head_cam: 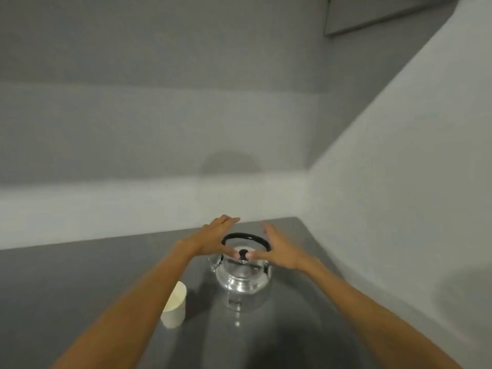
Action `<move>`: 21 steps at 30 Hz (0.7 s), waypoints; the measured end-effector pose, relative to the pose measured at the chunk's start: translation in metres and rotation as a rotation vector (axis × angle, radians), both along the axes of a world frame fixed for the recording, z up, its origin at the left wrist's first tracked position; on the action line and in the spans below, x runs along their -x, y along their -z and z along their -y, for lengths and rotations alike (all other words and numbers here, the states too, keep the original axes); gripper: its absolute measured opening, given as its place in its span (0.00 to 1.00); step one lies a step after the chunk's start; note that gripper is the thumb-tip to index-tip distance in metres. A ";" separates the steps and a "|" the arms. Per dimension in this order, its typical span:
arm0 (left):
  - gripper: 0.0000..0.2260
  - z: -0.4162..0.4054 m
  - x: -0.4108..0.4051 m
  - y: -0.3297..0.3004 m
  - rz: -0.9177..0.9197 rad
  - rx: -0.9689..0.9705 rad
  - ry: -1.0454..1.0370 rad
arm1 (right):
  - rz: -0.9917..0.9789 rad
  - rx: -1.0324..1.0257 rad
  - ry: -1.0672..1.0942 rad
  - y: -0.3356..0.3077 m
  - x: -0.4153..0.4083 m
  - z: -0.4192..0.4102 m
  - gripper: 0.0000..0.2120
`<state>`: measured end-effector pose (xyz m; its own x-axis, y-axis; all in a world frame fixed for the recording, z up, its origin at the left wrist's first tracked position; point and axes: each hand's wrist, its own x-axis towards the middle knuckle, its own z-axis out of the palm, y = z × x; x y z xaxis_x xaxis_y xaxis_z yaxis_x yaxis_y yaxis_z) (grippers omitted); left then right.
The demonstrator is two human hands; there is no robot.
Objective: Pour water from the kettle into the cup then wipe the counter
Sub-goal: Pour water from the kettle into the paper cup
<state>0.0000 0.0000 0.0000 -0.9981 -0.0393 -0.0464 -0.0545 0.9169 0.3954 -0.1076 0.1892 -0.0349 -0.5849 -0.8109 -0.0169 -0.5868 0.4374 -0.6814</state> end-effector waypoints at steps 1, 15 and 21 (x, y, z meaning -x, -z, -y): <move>0.43 0.000 0.006 0.006 0.011 -0.032 0.008 | 0.006 0.037 0.032 0.006 -0.001 0.003 0.50; 0.10 0.005 0.048 0.053 -0.171 -0.425 -0.181 | 0.101 0.483 0.454 0.051 0.000 0.046 0.25; 0.09 0.000 0.042 0.048 -0.162 -0.496 -0.242 | 0.023 0.506 0.482 0.045 -0.004 0.052 0.27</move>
